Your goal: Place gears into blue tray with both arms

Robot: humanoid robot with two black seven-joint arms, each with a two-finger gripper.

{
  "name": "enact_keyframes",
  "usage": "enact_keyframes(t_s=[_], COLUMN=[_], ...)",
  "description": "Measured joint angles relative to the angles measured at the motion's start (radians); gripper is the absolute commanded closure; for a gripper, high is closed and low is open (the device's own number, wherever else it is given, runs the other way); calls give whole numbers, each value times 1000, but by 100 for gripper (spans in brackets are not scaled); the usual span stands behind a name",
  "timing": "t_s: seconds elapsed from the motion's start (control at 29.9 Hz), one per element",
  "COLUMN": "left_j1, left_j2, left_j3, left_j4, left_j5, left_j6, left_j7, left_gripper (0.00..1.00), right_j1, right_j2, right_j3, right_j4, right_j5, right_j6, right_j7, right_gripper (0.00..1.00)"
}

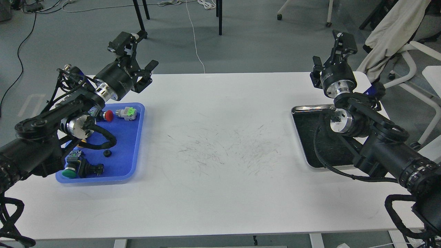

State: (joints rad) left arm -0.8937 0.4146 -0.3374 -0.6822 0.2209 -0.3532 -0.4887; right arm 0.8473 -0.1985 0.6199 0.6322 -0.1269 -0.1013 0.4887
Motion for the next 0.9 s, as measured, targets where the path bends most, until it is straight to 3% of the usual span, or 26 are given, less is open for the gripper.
enact_keyframes(t_s=[0.13,0.27,0.57,0.9], left_j1=[2,5,27,35], left_j2=[-35,-53,-67,-60], left_j3=[-8,-29,-49,-51], left_j4=[59,112,148,155], left_j5=[-19,-42,-72,-79], left_j6=[-2,-3,-10,-2], left_j7=[0,0,0,0], left_gripper=[1,1,1,1], right_j1=[-4,-4,-5,-3], right_j2=[13,20,17,20], right_j3=[3,8,6,-3], right_j4=[2,-4,-4,-5], right_j5=[2,4,76,75], right_j6=[-1,-1,12,1], right_j7=[-4,-68,-144,-142], right_gripper=[2,2,2,2])
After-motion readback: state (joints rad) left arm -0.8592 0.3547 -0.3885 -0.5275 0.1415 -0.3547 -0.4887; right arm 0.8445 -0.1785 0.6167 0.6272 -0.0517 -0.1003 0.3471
